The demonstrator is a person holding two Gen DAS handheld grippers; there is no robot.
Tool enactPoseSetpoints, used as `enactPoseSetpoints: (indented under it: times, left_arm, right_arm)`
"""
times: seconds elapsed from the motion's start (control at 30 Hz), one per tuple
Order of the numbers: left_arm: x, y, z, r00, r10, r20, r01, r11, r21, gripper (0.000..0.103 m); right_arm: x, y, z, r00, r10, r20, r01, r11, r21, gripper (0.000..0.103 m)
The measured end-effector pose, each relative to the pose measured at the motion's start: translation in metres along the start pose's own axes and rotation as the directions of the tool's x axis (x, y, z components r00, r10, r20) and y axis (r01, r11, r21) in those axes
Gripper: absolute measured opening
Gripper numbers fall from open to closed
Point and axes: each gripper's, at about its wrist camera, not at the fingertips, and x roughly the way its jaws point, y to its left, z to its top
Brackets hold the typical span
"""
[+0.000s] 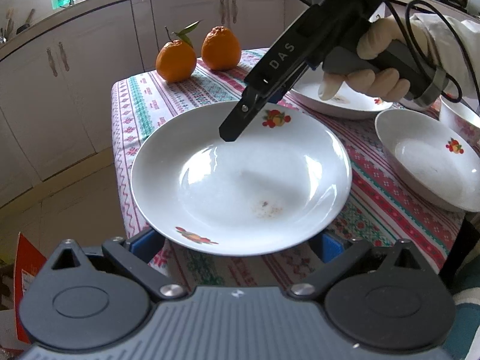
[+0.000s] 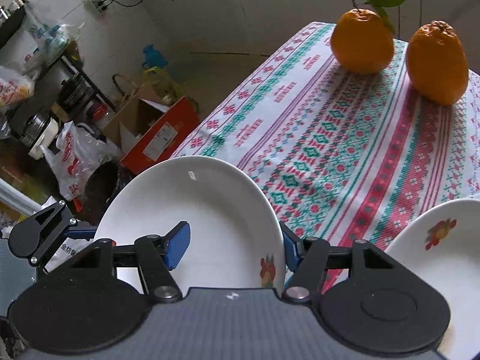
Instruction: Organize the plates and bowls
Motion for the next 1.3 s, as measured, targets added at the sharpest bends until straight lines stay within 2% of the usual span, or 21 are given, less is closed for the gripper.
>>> enactPoseSetpoints:
  times: [0.57,0.73,0.77,0.8,0.87,1.03,1.17,1.3]
  left_arm:
    - [0.009,0.0,0.005,1.0,0.014,0.01,-0.014,0.999,0.029,0.101]
    - [0.007,-0.001,0.003,1.0,0.022,0.01,-0.023,0.999,0.03,0.101]
    - [0.006,-0.002,0.003,1.0,0.026,0.01,-0.026,0.999,0.031,0.101]
    - [0.004,-0.002,0.002,0.999,0.031,0.01,-0.031,0.999,0.035,0.102]
    - [-0.002,-0.003,0.0,0.999,0.04,0.006,-0.04,0.999,0.034,0.102]
    - [-0.026,-0.012,-0.006,0.998,0.066,0.003,-0.066,0.998,-0.01,0.102]
    - [-0.047,-0.033,-0.008,0.993,0.119,0.027,-0.117,0.992,-0.039,0.102]
    - [-0.062,-0.056,-0.005,0.988,0.145,0.06,-0.141,0.988,-0.069,0.102]
  right_arm:
    - [0.0,-0.003,0.002,0.999,-0.045,0.015,0.045,0.999,0.0,0.07]
    - [-0.001,0.0,0.002,0.999,-0.033,0.02,0.034,0.999,-0.02,0.079]
    - [-0.003,0.002,0.002,0.999,-0.037,0.027,0.038,0.999,-0.028,0.084]
    - [-0.007,0.004,0.001,0.998,-0.047,0.04,0.048,0.998,-0.036,0.09]
    - [-0.016,0.008,-0.002,0.996,-0.062,0.067,0.065,0.997,-0.05,0.095]
    - [-0.055,0.021,-0.02,0.989,-0.076,0.129,0.089,0.991,-0.097,0.099]
    - [-0.093,0.034,-0.048,0.976,-0.091,0.198,0.121,0.982,-0.144,0.103]
    - [-0.126,0.043,-0.084,0.964,-0.113,0.242,0.154,0.975,-0.158,0.103]
